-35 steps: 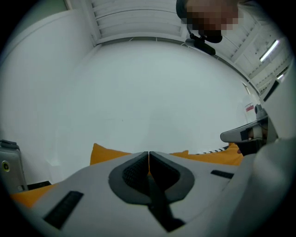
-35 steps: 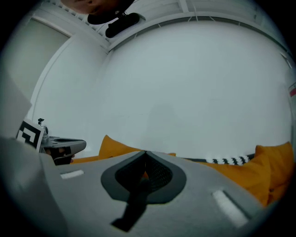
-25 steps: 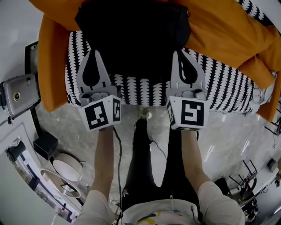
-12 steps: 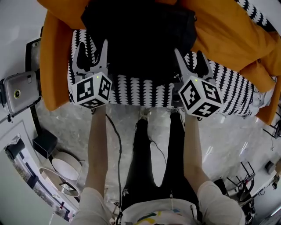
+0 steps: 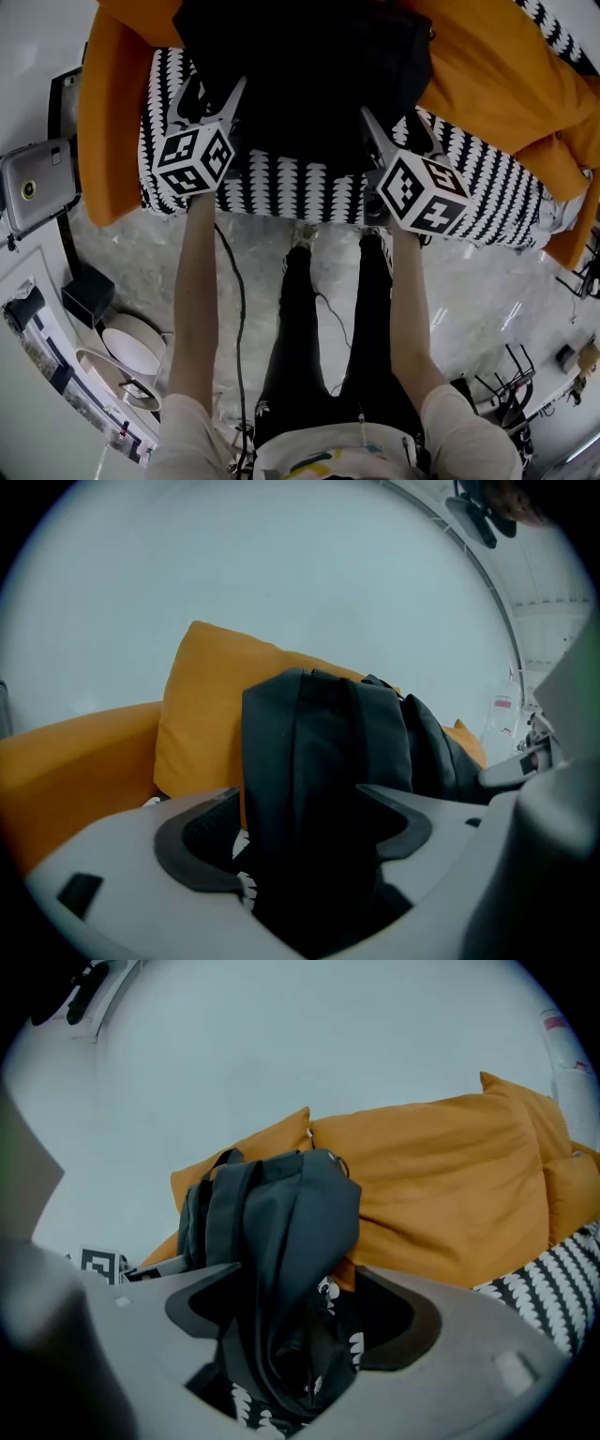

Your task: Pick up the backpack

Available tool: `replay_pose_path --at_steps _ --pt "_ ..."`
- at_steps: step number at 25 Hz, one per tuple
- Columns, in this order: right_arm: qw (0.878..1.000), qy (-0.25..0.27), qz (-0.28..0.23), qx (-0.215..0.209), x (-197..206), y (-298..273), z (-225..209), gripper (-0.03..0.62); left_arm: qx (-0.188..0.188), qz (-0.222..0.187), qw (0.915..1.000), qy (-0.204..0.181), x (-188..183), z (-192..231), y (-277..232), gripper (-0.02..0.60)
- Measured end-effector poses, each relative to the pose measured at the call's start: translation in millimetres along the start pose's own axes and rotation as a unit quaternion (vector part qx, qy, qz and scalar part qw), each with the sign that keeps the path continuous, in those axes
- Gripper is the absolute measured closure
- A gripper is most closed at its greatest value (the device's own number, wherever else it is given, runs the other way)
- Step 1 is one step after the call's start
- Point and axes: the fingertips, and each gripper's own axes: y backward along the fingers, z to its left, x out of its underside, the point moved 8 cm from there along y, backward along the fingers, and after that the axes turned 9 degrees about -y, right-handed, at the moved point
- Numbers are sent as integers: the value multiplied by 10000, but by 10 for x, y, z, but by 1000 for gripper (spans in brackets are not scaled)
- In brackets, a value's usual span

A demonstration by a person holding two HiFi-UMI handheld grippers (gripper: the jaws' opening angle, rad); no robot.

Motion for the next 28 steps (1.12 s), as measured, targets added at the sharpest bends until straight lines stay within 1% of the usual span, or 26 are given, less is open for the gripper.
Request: replay_pose_path --at_steps 3,6,9,10,12,15,19,21,22,24,25,28 --pt "9997 79 235 -10 89 -88 5 229 107 14 9999 89 9 14 -9 221" --pt "9992 113 387 20 146 -152 -23 230 82 10 9999 120 28 67 49 221" --pt "9990 114 441 29 156 -167 -55 233 105 197 9996 196 102 168 82 221" --pt "9990 97 447 22 158 -165 -71 247 182 309 9991 241 136 187 72 222" --pt "9989 47 462 -35 163 -171 -100 253 351 476 9978 290 179 201 22 222" --pt "9986 68 506 -149 164 -210 -99 280 466 575 9970 223 185 225 -104 222" --pt "9977 178 621 -206 190 -282 -65 296 562 661 9959 272 213 235 -198 223" --pt "9974 177 651 -256 206 -319 -44 327 596 665 9954 338 229 221 -208 224" --pt "9974 164 640 -275 214 -331 -33 352 660 675 9946 427 238 204 -212 235" --pt "9978 157 585 -284 239 -339 -10 389 797 732 9924 591 251 168 -204 318" --pt "9979 183 558 -277 255 -337 2 401 827 770 9919 582 253 154 -194 345" --pt "9978 321 533 -239 279 -336 21 427 852 894 9919 305 239 107 -181 408"
